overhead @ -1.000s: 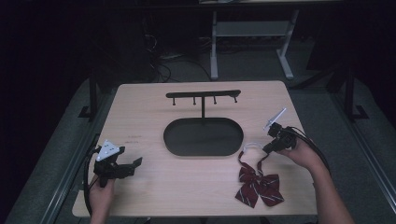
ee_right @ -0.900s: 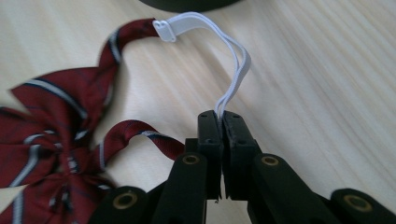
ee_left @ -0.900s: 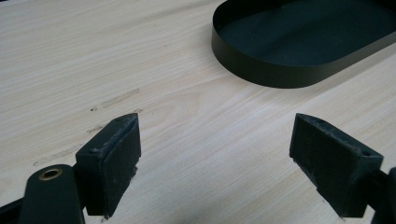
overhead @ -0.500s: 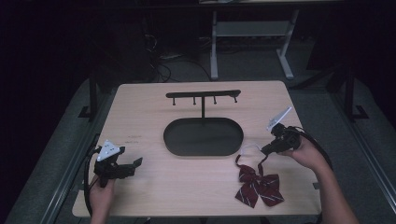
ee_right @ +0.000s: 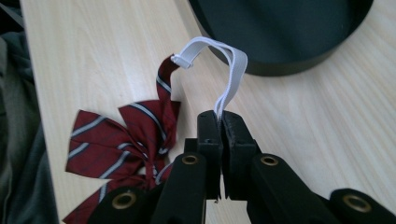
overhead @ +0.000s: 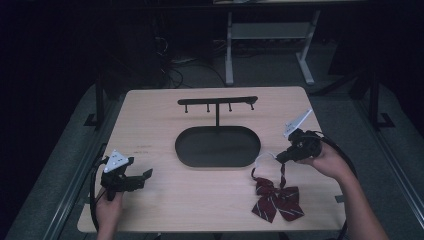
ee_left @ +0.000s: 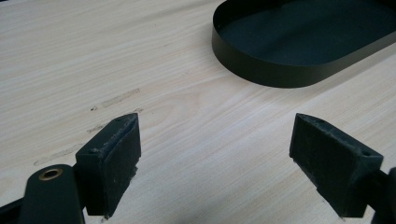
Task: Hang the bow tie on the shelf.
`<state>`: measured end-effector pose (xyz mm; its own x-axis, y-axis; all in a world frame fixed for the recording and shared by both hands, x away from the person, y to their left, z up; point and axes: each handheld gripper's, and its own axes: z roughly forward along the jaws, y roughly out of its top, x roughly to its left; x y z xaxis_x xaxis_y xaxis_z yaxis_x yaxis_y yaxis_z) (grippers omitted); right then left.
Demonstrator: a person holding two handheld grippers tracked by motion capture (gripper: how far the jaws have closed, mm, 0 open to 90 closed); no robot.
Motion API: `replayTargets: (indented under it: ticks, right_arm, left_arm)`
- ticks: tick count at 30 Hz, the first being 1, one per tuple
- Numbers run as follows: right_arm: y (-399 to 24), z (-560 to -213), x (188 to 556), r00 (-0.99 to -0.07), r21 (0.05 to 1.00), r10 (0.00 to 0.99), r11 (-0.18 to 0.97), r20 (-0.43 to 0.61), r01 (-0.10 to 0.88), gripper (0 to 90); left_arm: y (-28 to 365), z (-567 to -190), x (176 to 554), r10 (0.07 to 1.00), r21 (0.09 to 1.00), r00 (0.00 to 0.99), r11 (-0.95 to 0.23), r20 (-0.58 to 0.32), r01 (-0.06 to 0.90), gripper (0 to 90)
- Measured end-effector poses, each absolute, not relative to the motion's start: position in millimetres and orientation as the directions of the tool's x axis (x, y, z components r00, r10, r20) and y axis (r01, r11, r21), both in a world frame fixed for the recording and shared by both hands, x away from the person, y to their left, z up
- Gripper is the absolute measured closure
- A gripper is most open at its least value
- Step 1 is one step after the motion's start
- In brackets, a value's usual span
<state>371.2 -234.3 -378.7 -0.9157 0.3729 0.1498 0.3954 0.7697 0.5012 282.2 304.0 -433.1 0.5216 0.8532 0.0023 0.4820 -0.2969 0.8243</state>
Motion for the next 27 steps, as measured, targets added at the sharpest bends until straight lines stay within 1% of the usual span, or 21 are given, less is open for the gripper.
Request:
replayTargets:
  ticks: [3, 14, 27]
  right_arm:
    - [-232.3, -373.2, 370.0, -0.922, 0.519, 0.360, 0.765, 0.145, 0.381, 86.7]
    - [-217.5, -352.2, 364.1, -0.945, 0.529, 0.310, 0.787, 0.108, 0.319, 86.7]
    - [-196.9, -331.5, 365.2, -0.961, 0.518, 0.269, 0.813, 0.067, 0.264, 86.7]
  left_arm:
    - [304.2, -433.6, 282.4, 0.854, 0.824, 0.520, -0.296, 0.002, 0.482, 16.3]
    - [303.3, -433.6, 283.0, 0.852, 0.817, 0.524, -0.306, 0.007, 0.488, 16.3]
    - [304.4, -433.1, 282.6, 0.851, 0.822, 0.526, -0.305, 0.008, 0.481, 16.3]
